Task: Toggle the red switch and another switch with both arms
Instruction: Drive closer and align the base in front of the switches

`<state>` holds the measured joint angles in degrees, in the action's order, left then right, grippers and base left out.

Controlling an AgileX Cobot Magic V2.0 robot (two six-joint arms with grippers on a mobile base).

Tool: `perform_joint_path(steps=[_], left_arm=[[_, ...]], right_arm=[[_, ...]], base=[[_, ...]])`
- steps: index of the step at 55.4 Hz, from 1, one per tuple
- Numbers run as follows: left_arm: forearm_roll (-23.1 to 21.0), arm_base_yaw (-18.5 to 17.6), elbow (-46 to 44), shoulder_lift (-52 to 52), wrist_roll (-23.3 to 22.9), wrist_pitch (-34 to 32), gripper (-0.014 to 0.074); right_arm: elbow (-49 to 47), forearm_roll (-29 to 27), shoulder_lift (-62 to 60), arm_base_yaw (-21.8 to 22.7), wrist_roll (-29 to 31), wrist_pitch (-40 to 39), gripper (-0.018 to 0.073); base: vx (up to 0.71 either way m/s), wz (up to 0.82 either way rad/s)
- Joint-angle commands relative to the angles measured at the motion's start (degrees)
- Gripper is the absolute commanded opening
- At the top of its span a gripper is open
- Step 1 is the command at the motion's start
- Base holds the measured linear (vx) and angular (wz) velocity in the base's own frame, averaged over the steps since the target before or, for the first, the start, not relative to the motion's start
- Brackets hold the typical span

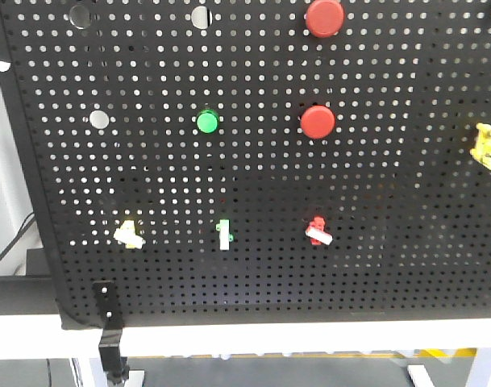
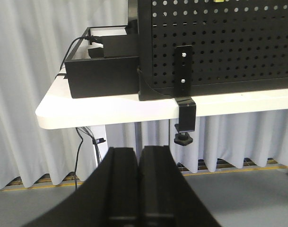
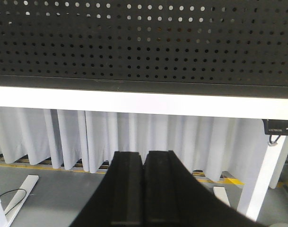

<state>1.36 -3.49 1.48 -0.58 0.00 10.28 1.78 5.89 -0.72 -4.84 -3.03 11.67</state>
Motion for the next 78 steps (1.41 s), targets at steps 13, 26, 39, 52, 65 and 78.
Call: perform_joint_path(steps=[13,26,39,52,65,78], left_arm=[[-0.02,0.12,0.79,-0.51,-0.43,-4.52,0.0003],[-0.02,0.12,0.79,-0.51,-0.43,-4.52,0.0003],[-0.02,0.12,0.79,-0.51,-0.43,-4.52,0.0003],[-0.02,0.12,0.79,-0.51,-0.43,-4.52,0.0003],[-0.02,0.12,0.83,-0.51,-0.43,-4.83,0.0003],[-0.14,0.12,0.71,-0.51,-0.61,-8.60,0.0003]], right_arm=[[0.30,0.27,-0.37,0.41,0.47,-4.74,-0.0006],[0.30,0.27,-0.37,0.41,0.47,-4.74,-0.0006],[0.30,0.27,-0.37,0.41,0.47,-4.67,-0.0006],[0.30,0.27,-0.37,0.41,0.47,-4.67,-0.0006],[0.30,0.27,-0.37,0.41,0.47,-4.79,-0.0006],[0.30,0.51,-0.37,0.41,0.52,-6.99,-0.0006]], base=[[0.08,0.01],[0.07,0.01],[0.04,0.01],[0.00,0.00],[0.00,0.00],[0.00,0.00]])
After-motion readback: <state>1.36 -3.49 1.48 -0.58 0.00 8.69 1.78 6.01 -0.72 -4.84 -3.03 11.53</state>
